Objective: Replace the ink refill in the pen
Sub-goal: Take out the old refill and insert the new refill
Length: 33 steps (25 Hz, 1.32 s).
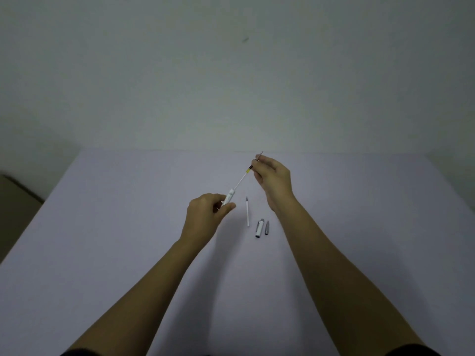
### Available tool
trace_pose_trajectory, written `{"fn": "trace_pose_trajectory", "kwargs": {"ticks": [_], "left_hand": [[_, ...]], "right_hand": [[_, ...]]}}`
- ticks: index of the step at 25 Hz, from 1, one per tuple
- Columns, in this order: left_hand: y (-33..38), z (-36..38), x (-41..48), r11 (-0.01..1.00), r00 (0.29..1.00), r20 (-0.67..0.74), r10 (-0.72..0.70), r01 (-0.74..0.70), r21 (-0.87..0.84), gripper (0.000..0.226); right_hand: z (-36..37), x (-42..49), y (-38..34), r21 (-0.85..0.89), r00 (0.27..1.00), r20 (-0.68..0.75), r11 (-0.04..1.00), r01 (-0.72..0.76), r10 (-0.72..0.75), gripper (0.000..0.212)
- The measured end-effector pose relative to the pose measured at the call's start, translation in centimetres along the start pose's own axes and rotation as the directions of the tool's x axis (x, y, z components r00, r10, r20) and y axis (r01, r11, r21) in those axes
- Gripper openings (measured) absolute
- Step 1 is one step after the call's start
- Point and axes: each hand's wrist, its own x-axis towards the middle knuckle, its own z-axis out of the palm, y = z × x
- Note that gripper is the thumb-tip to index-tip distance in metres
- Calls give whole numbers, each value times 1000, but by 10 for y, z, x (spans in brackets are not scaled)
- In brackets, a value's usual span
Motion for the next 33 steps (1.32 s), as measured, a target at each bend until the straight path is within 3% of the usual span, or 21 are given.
{"fn": "trace_pose_trajectory", "kwargs": {"ticks": [11,16,22,30,33], "left_hand": [[11,-9,2,999,999,22,-42,42,30,27],[19,-11,2,996,999,-7,-35,36,81,26],[21,-9,1,992,998,-62,14,-6,130,19],[11,1,6,993,996,-70,59,-52,106,21],[8,4,13,997,997,-66,30,-26,69,21]], "right_hand": [[6,-26,-18,-81,995,104,997,8,1,10],[4,-31,-15,-233,974,222,972,13,40,12],[0,-33,-10,-317,982,138,933,170,-131,17],[-30,-11,18,-517,986,157,847,125,-50,25],[-60,5,45,-674,997,76,735,67,-21,25]]}}
